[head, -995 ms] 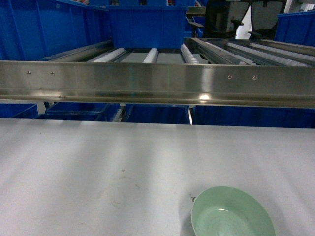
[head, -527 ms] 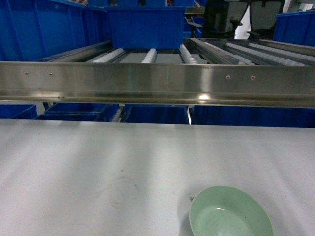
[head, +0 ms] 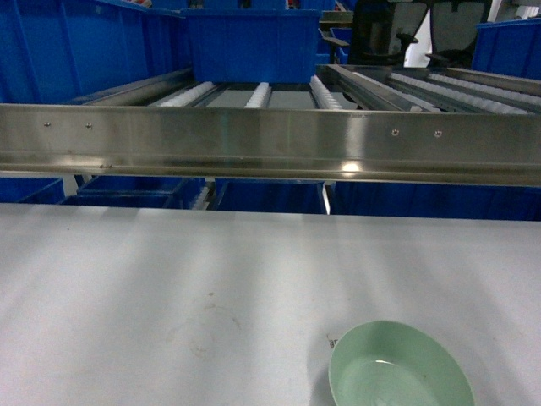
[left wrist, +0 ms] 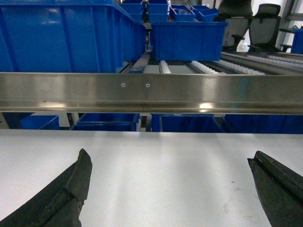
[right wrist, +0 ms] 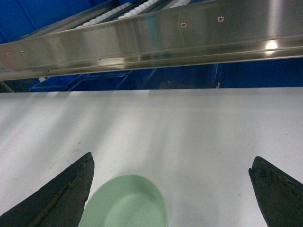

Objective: Place green bowl on second shelf with right arm

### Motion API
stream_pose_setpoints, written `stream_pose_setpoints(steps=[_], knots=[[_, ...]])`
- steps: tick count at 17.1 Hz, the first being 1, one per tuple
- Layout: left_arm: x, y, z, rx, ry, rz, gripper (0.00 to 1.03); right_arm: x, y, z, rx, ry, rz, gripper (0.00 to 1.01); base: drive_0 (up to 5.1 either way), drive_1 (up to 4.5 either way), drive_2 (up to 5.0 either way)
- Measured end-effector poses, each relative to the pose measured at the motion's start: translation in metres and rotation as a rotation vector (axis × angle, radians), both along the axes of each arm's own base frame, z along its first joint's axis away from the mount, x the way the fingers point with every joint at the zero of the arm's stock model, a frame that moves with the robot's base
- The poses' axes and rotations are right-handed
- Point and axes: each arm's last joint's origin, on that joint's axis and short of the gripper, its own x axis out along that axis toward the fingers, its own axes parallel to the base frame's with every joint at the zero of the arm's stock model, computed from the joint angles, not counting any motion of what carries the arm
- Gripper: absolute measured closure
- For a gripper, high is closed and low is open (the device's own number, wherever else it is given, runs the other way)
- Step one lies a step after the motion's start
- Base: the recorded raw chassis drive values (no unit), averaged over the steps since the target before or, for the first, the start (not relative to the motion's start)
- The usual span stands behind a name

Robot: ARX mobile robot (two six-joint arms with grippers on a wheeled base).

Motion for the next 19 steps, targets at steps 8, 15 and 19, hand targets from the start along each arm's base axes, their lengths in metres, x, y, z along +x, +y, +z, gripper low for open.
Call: stream_pose_setpoints(steps=[8, 15, 19], knots=[[0.0, 0.0, 0.0, 0.0, -0.003, -0.003, 0.05, 0.023, 0.006, -0.042, 0.032, 0.059, 0.003, 0.03, 0.0, 0.0, 0.0], [0.0, 0.0, 0.0, 0.0, -0.001, -0.003, 0.05, 0.038, 0.026, -0.067, 0.012, 0.225, 0.122, 0.03, 0.0, 0.0, 0.0], [0.0, 0.0, 0.0, 0.0, -0.002, -0.003, 0.05, 0.051, 0.028, -0.102, 0.017, 0.358, 0.158, 0.03, 0.0, 0.0, 0.0]])
